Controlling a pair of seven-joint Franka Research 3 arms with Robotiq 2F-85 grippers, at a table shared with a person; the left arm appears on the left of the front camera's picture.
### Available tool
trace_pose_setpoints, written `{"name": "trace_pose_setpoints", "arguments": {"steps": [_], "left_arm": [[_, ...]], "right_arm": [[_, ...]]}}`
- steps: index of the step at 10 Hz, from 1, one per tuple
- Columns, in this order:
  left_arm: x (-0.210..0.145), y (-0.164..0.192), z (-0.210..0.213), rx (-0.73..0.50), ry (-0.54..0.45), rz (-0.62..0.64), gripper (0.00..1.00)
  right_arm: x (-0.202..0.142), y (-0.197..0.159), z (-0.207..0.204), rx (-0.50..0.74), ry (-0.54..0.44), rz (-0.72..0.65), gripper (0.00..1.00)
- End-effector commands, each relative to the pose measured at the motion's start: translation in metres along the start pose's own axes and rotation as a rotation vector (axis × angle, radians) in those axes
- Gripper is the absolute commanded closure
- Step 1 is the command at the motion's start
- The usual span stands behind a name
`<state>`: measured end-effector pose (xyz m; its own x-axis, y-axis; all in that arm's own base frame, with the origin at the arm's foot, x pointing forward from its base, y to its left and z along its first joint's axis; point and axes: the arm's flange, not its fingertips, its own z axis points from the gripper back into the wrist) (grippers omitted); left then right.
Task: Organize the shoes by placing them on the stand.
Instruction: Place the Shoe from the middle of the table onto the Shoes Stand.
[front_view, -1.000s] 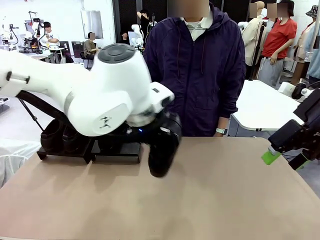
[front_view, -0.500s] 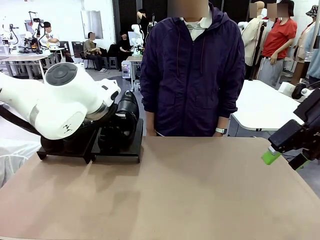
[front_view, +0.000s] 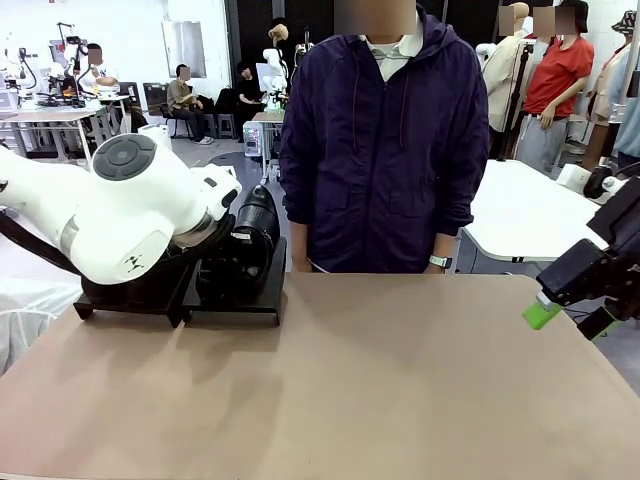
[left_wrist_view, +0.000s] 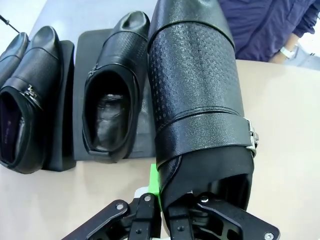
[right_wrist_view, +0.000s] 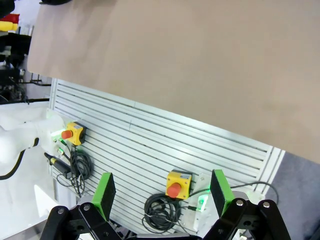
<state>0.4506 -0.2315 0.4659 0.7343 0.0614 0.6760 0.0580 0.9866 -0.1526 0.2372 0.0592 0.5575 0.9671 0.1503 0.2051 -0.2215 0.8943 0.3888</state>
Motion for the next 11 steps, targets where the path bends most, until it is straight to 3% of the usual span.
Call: {"name": "trace_pose_setpoints", "arguments": {"steps": [1,3,4,9,11], "left_arm": [[0.006,-0.002,-0.011,-0.024,0.003,-0.037,1.00],[0.021,-0.005,-0.044,-0.142,0.010,-0.192,1.00],[0.031,-0.006,-0.059,-0.118,-0.005,-0.228,1.00],[0.050,-0.003,-0.094,0.031,-0.054,-0.224,1.00],[0.048,-0.006,-0.108,-0.018,-0.043,-0.248,1.00]], "right_arm": [[0.000,-0.001,0.002,0.029,-0.002,0.005,0.00],[0.000,-0.001,0.002,0.029,-0.002,0.005,0.00],[0.000,-0.001,0.002,0.029,-0.002,0.005,0.00],[0.000,-0.001,0.002,0.029,-0.002,0.005,0.00],[0.000,-0.001,0.002,0.029,-0.002,0.005,0.00]]}}
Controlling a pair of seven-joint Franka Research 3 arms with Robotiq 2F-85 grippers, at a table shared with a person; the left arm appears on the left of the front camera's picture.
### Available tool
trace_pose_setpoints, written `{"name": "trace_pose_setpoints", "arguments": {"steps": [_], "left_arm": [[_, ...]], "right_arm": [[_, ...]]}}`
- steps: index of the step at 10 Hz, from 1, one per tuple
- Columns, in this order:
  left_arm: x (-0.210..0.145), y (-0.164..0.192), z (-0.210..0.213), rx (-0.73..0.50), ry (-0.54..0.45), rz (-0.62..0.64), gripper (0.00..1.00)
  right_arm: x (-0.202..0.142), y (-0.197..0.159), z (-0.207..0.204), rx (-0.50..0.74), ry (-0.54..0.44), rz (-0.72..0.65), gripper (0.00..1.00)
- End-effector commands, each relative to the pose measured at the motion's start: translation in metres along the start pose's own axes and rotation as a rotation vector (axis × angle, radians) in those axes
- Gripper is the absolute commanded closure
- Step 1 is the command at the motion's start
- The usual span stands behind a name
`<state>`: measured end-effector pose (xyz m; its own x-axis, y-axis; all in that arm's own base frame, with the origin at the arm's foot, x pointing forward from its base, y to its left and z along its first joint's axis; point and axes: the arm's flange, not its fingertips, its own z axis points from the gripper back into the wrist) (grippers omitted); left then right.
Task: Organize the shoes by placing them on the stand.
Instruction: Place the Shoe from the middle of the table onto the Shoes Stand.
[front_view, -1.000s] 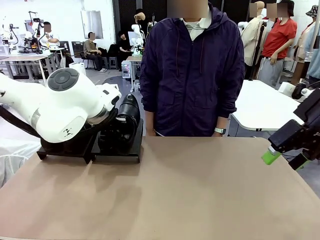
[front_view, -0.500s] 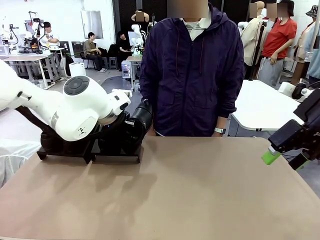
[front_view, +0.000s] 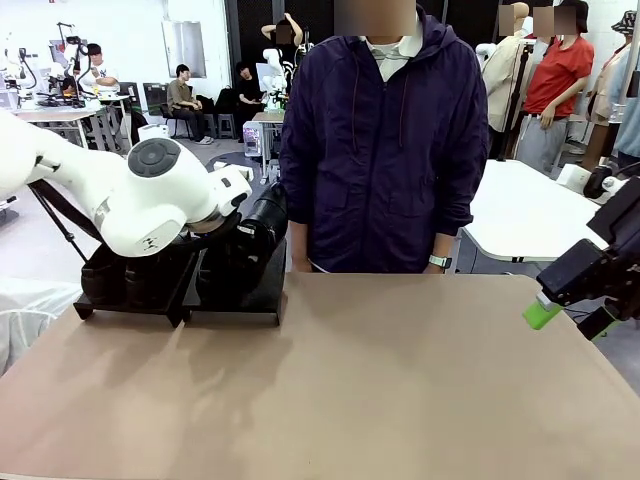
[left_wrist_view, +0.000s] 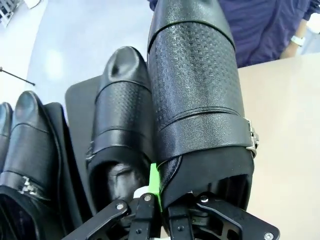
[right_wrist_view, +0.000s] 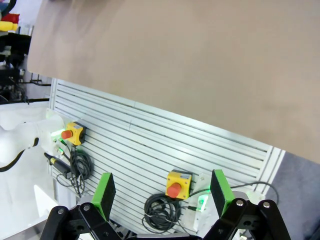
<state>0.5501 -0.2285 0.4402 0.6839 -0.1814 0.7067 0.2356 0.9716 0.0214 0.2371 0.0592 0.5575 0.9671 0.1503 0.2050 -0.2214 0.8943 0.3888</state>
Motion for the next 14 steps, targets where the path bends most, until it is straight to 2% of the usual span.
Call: {"name": "trace_pose_setpoints", "arguments": {"steps": [1,7,9,11,14], "left_arm": [[-0.005,-0.020,-0.028,-0.007,-0.005,0.015,1.00],[-0.015,-0.018,-0.051,0.032,0.052,0.056,1.00],[-0.015,-0.015,-0.056,0.080,0.066,0.104,1.00],[-0.014,-0.009,-0.056,0.109,0.068,0.176,1.00],[-0.014,-0.007,-0.057,0.117,0.039,0.202,1.00]], "right_arm": [[0.000,-0.001,0.001,0.029,-0.002,0.005,0.00],[0.000,-0.001,0.001,0.029,-0.002,0.005,0.00],[0.000,-0.001,0.001,0.029,-0.002,0.005,0.00],[0.000,-0.001,0.001,0.029,-0.002,0.005,0.00],[0.000,-0.001,0.001,0.029,-0.002,0.005,0.00]]}}
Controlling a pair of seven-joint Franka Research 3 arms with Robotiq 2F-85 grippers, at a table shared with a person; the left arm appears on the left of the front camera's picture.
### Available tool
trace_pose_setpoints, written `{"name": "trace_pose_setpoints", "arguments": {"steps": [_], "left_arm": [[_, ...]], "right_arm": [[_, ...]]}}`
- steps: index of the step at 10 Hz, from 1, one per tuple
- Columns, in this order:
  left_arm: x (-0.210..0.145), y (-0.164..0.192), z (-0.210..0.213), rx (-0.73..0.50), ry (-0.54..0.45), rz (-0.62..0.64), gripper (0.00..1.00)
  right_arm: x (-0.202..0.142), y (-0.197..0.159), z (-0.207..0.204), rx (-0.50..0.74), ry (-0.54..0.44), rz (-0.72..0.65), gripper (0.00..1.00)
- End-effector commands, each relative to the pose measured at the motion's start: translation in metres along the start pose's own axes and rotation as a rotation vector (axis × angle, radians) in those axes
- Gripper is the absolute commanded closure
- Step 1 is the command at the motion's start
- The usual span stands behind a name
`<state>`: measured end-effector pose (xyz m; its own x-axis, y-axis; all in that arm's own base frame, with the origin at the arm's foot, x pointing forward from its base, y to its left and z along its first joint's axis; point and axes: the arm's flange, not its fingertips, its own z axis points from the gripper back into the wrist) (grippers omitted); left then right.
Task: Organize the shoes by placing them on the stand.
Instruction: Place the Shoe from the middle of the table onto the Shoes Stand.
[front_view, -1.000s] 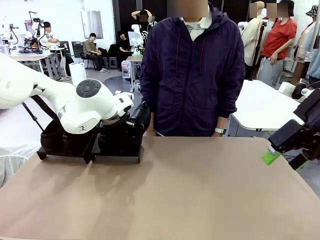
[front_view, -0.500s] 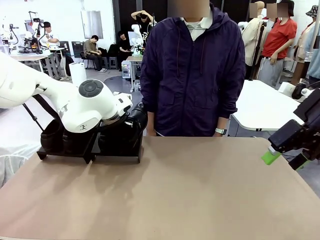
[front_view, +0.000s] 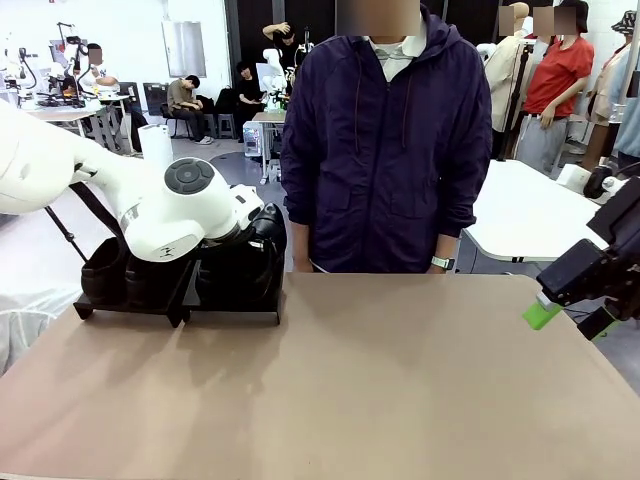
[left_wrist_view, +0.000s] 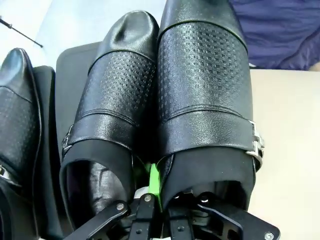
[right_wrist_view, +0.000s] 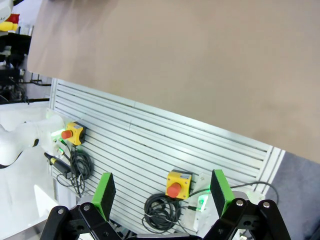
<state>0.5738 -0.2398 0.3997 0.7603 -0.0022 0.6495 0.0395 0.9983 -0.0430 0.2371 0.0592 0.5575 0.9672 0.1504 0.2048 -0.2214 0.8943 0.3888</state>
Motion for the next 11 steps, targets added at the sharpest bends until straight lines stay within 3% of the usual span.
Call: {"name": "trace_pose_setpoints", "arguments": {"steps": [1,6,7,8,11], "left_arm": [[-0.0030,-0.0021,-0.0115,0.024,-0.043,0.014,1.00],[-0.0033,-0.0028,-0.0166,0.040,-0.037,0.017,1.00],[-0.0032,-0.0033,-0.0155,0.033,-0.040,0.024,0.43],[-0.0024,-0.0030,-0.0141,0.023,-0.040,0.033,0.00],[0.0010,-0.0021,-0.0070,0.021,-0.066,0.058,0.00]], "right_arm": [[0.0004,-0.0007,0.0015,0.029,-0.002,0.005,0.00],[0.0004,-0.0007,0.0015,0.029,-0.002,0.005,0.00],[0.0004,-0.0007,0.0015,0.029,-0.002,0.005,0.00],[0.0004,-0.0007,0.0015,0.029,-0.002,0.005,0.00],[0.0004,-0.0007,0.0015,0.029,-0.002,0.005,0.00]]}}
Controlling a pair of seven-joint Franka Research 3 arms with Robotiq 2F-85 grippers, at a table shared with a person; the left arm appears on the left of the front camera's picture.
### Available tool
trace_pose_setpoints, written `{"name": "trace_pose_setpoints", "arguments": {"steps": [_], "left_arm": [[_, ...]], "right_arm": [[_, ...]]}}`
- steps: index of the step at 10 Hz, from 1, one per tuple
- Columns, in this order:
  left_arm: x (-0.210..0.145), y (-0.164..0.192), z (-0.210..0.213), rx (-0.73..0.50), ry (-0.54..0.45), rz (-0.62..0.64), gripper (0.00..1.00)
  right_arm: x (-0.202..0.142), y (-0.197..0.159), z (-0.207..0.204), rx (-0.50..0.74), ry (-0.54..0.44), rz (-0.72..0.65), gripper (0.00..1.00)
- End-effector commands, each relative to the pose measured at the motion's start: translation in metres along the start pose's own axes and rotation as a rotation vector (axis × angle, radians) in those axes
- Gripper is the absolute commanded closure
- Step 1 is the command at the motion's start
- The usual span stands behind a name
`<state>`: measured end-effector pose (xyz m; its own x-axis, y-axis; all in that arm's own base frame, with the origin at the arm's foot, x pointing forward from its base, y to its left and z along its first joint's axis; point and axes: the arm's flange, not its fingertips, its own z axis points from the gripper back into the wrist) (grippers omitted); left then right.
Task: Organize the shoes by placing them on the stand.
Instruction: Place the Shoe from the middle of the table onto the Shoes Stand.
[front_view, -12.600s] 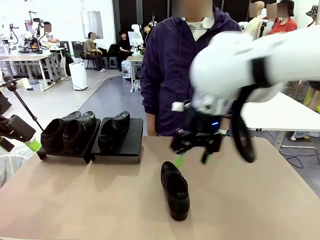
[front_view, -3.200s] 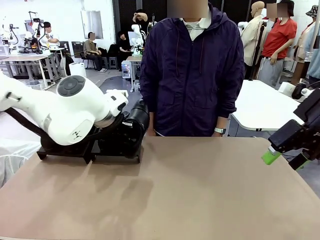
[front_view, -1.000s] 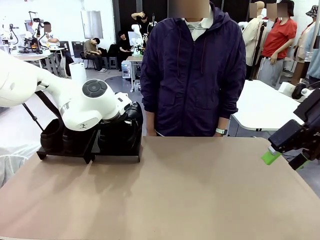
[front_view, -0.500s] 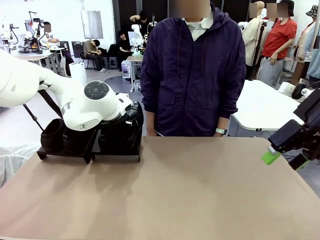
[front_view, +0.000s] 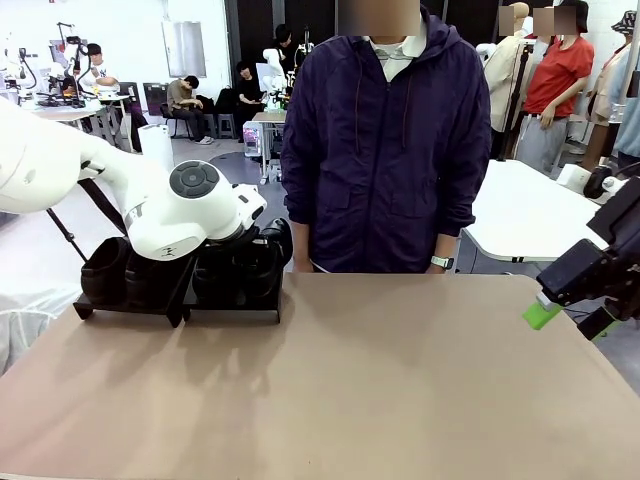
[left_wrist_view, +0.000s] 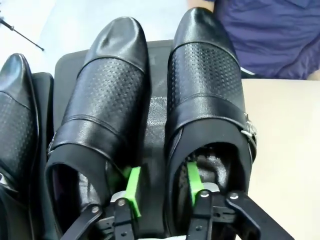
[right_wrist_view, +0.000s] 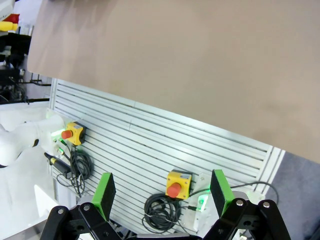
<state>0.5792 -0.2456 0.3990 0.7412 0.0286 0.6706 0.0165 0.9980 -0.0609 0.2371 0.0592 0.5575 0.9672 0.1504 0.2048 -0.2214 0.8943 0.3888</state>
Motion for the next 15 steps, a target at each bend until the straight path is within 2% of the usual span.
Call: {"name": "trace_pose_setpoints", "arguments": {"steps": [1,9,11,13,15], "left_arm": [[-0.001,0.003,0.001,0.016,-0.050,0.028,0.00],[0.031,-0.002,0.044,-0.069,-0.138,0.008,0.00],[0.038,0.009,0.062,-0.112,-0.100,0.029,0.00],[0.036,0.011,0.063,-0.097,-0.084,0.051,0.00],[0.035,0.001,0.051,-0.084,-0.113,0.034,0.00]], "right_arm": [[0.000,-0.001,0.002,0.029,-0.002,0.005,0.00],[0.000,-0.001,0.002,0.029,-0.002,0.005,0.00],[0.000,-0.001,0.002,0.029,-0.002,0.005,0.00],[0.000,-0.001,0.002,0.029,-0.002,0.005,0.00],[0.000,-0.001,0.002,0.029,-0.002,0.005,0.00]]}}
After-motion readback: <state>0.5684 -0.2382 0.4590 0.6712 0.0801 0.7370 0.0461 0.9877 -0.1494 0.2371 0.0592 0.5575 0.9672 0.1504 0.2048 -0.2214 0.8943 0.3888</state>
